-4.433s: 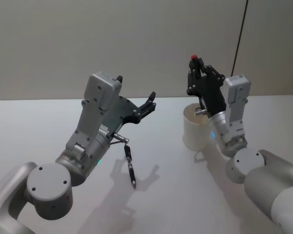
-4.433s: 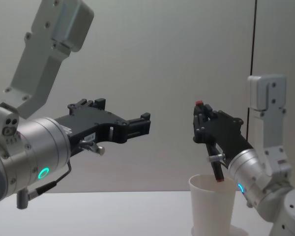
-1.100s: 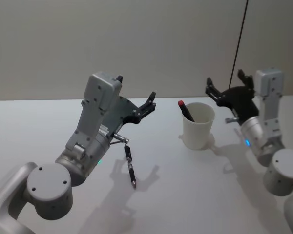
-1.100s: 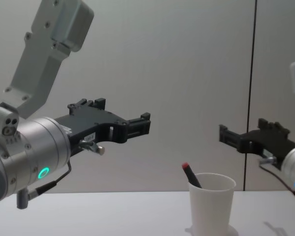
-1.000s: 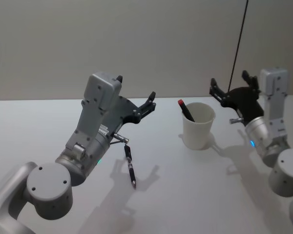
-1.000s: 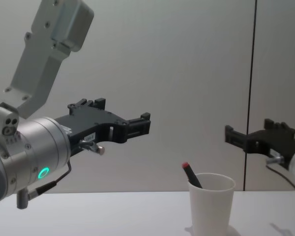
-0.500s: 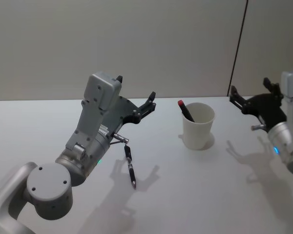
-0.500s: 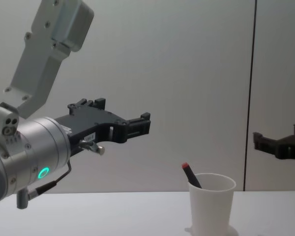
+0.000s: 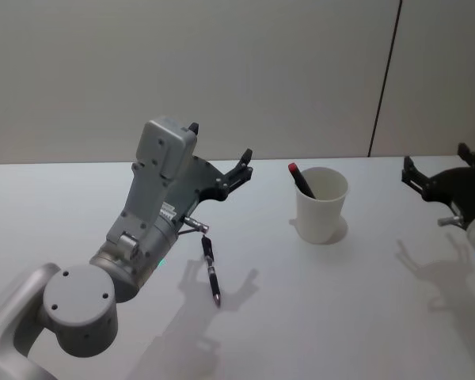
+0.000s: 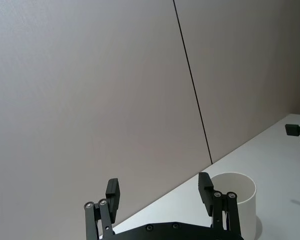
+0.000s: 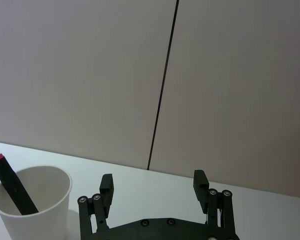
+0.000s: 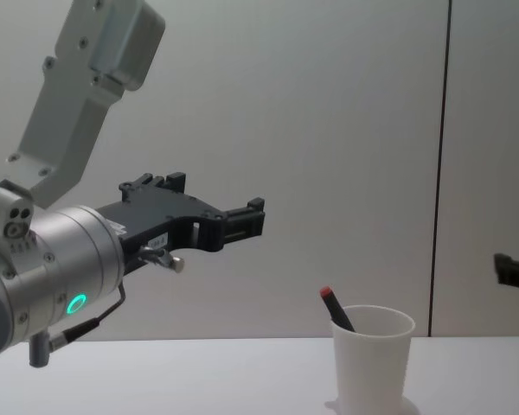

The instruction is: Place the pen into the pen holder.

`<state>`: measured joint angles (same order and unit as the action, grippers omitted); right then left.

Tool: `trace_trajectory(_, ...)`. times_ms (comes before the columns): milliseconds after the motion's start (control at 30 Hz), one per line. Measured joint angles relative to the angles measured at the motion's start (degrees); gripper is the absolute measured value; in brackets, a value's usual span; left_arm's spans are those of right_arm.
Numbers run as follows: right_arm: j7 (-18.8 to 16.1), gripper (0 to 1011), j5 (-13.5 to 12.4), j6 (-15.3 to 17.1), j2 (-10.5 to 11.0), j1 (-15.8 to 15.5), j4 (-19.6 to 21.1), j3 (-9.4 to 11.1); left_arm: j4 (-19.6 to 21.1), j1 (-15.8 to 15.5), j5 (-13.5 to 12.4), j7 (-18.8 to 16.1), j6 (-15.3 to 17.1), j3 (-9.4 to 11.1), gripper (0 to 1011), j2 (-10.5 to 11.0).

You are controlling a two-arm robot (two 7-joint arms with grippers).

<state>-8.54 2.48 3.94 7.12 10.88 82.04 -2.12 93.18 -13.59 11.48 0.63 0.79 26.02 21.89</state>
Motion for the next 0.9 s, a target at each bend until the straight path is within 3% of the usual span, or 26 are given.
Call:
trace_trajectory(533,-1.5,1002,-0.29,6.57,2.37,-4.46,6.34,2.01,0.0,0.0,0.0,0.0,0.0,0.0,999,0.0)
trace_trajectory(900,-3.19,1002,-0.46,8.26,3.94,-6.83,8.44,3.22,0.0,0.0,0.0,0.0,0.0,0.0,1000,0.0)
